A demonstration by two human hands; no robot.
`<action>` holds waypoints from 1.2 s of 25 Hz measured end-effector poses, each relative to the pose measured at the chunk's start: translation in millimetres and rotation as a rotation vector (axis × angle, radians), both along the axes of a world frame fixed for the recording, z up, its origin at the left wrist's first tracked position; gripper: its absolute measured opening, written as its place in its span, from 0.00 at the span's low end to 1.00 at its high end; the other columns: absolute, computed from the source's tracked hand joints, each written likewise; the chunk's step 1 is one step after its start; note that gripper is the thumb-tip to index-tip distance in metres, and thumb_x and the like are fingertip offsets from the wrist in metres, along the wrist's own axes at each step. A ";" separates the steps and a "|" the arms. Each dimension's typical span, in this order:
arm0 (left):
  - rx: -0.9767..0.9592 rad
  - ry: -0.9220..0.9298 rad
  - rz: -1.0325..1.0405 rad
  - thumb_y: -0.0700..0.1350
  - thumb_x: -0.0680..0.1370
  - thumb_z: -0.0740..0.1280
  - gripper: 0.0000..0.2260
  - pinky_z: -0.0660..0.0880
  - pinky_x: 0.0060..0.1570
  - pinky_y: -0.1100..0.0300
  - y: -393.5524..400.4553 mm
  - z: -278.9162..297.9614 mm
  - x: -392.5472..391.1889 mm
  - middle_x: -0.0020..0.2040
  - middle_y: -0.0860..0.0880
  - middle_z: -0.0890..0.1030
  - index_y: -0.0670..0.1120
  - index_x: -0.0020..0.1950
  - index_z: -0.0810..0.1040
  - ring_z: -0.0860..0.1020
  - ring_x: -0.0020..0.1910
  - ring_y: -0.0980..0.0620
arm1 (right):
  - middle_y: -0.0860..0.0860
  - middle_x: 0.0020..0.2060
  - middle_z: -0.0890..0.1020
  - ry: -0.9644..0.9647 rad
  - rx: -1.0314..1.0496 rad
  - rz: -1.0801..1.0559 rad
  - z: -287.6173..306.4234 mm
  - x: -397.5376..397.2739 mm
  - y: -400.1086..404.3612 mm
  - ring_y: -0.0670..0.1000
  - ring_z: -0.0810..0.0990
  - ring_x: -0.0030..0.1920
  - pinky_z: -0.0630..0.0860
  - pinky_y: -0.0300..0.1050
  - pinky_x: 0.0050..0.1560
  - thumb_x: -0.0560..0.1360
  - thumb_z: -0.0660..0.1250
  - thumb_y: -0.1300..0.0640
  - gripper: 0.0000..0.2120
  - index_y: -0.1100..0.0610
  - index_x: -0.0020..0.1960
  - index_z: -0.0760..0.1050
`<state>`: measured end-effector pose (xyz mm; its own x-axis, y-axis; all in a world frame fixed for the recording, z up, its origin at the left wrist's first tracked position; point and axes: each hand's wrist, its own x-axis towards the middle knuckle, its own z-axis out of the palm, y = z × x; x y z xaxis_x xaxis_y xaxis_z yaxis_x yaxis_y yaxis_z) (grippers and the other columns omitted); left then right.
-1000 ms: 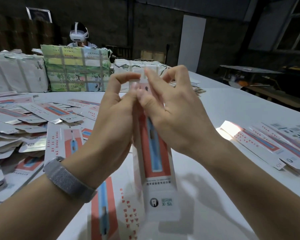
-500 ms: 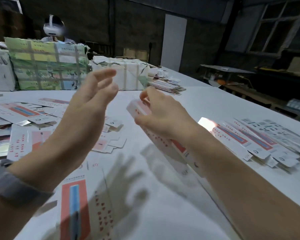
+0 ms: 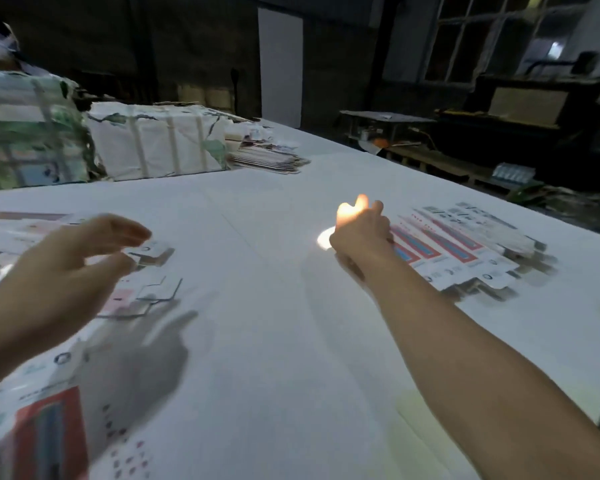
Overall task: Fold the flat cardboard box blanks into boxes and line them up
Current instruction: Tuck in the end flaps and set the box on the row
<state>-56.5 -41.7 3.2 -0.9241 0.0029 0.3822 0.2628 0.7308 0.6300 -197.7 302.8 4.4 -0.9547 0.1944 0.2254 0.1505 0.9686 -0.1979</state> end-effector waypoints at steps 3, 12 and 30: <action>-0.301 -0.212 0.004 0.52 0.73 0.68 0.20 0.72 0.54 0.55 19.2 -1.2 14.3 0.65 0.61 0.78 0.69 0.62 0.74 0.78 0.53 0.59 | 0.53 0.58 0.73 0.049 -0.060 0.198 8.2 3.3 -25.5 0.59 0.72 0.61 0.69 0.48 0.49 0.73 0.64 0.58 0.16 0.50 0.61 0.73; -0.926 -0.219 0.112 0.62 0.80 0.47 0.22 0.69 0.53 0.50 17.8 -18.1 10.9 0.63 0.56 0.74 0.61 0.72 0.67 0.75 0.61 0.51 | 0.42 0.33 0.75 0.144 -0.236 0.873 30.0 74.0 -124.1 0.50 0.75 0.44 0.74 0.47 0.46 0.74 0.67 0.52 0.05 0.43 0.41 0.75; -0.688 -0.702 -0.078 0.58 0.67 0.80 0.27 0.75 0.51 0.59 1.1 24.0 -52.4 0.56 0.61 0.73 0.60 0.60 0.70 0.75 0.53 0.57 | 0.43 0.27 0.75 0.207 -0.455 0.877 28.8 74.7 -128.2 0.49 0.75 0.37 0.77 0.49 0.46 0.73 0.68 0.56 0.07 0.46 0.39 0.78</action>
